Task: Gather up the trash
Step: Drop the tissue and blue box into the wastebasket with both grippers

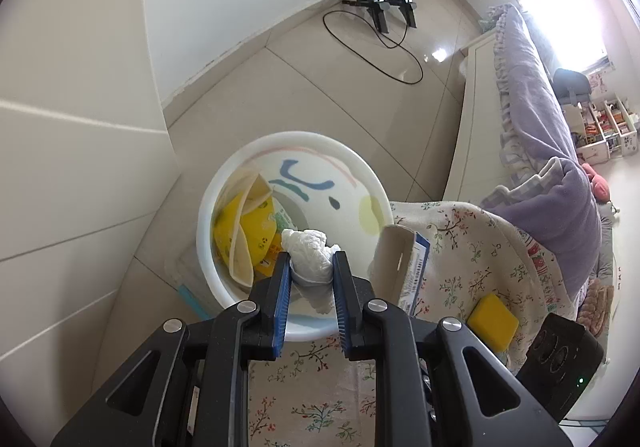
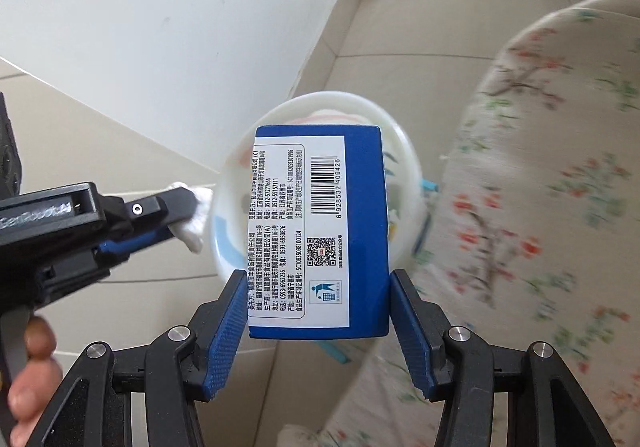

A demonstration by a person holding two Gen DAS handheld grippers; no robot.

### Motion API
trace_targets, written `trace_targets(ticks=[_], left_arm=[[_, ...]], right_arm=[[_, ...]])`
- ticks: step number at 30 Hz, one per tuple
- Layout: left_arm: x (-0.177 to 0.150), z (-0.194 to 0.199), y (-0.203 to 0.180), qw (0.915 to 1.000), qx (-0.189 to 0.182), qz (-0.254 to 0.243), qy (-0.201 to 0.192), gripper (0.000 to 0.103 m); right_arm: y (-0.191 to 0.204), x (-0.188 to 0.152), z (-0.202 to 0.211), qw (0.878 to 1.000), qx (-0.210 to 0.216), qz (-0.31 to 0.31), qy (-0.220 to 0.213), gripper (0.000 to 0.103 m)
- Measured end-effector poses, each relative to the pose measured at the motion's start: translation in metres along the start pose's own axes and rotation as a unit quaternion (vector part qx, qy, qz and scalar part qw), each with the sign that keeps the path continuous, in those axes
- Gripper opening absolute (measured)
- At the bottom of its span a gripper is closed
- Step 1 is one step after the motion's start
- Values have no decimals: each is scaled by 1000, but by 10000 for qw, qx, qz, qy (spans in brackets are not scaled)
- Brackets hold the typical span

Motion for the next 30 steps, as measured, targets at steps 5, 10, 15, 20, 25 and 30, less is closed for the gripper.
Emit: trace_targets(ticks=[5,10,15,20,25,30], left_arm=[[5,-4,7,9998,52,173,0,27],[11,-2,15,9990,61,441,-52,51],[12,7,16,9979,-65,631,-125,51],[8,10,5,9985,-121,528,-94,51],[-1,12,-21,9998,-108,172,-91,51],[-15,12,-50,9997,-188,-157,-28,51]], right_arm=[[8,6,-9,10000,-39,49,-34,60],[12,20,-19,9999,-49,-10,-116,62],[9,31,-23,9994,-27,-217,-280,68],[5,24,-16,9993,-74,-212,-292,68],[0,14,9,9992,-105,-153,-366,68],[-10,7,48,9984,-115,-73,-540,68]])
Point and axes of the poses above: each gripper's, at about its wrist camera, not at the fingertips, and z roughly against the way its jaws point, y to its left, x to its top, the point moved 6 cm from there along -z, roughly the way its jaws point, and after that the axes turned 1 degree about x, right-handed, at the moved point
